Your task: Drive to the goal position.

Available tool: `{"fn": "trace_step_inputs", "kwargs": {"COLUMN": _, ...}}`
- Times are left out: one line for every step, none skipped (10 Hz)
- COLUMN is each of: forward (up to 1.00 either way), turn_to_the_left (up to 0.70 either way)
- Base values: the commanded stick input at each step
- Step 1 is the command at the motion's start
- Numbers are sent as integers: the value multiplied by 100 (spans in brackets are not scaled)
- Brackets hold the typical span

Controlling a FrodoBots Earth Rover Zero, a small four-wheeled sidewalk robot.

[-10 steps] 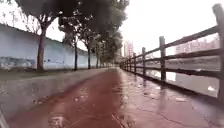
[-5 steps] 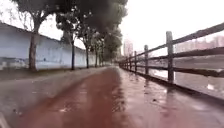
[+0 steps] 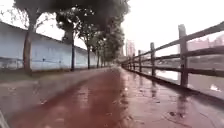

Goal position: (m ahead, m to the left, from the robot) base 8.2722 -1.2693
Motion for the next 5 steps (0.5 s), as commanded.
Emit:
{"fn": "trace_step_inputs", "kwargs": {"forward": 100, "turn_to_the_left": 0}}
{"fn": "trace_step_inputs", "kwargs": {"forward": 100, "turn_to_the_left": 0}}
{"fn": "trace_step_inputs", "kwargs": {"forward": 100, "turn_to_the_left": 0}}
{"fn": "trace_step_inputs", "kwargs": {"forward": 100, "turn_to_the_left": 0}}
{"fn": "trace_step_inputs", "kwargs": {"forward": 100, "turn_to_the_left": 0}}
